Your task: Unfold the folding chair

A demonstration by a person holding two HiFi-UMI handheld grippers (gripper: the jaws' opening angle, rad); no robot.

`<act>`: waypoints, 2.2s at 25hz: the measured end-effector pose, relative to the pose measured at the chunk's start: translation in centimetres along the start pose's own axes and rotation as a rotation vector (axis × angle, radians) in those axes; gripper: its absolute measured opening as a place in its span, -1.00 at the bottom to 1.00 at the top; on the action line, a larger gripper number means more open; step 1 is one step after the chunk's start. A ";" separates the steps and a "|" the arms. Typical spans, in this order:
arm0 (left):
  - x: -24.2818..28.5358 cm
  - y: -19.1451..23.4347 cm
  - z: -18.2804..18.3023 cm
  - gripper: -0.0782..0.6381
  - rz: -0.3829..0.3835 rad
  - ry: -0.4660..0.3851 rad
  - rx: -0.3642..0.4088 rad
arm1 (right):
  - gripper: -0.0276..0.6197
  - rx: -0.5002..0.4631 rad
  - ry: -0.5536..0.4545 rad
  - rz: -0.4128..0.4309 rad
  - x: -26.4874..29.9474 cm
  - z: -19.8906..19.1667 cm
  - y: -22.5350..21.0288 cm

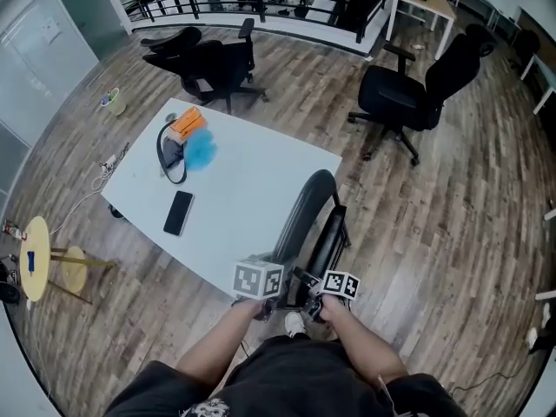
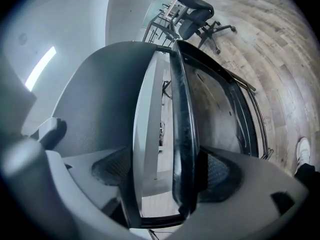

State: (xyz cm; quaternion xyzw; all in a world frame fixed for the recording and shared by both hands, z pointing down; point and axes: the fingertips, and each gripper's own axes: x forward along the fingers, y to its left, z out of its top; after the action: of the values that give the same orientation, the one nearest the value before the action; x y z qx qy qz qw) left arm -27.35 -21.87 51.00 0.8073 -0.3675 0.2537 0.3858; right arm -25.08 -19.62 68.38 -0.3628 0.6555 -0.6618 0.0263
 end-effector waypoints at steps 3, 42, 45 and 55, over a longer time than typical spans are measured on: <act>0.0 0.2 0.0 -0.49 -0.007 0.003 -0.002 | 0.31 0.004 0.010 0.013 0.0 0.0 -0.2; -11.8 -3.2 6.1 -0.30 0.272 -0.574 0.347 | 0.30 -0.583 -0.515 0.075 -20.9 7.0 10.2; -12.2 -9.2 5.8 -0.36 0.174 -0.663 0.327 | 0.14 -0.794 -0.600 0.079 -26.8 6.3 14.3; -8.1 -28.3 -3.6 -0.77 0.058 -0.673 0.363 | -0.87 -1.228 -0.824 -0.331 -47.3 1.1 13.6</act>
State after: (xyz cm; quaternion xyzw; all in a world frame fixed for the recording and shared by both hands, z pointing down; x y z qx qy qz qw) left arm -10.36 -3.46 35.07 0.8899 -0.4454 0.0460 0.0871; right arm 4.27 1.66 35.07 -0.6239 0.7805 0.0158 -0.0372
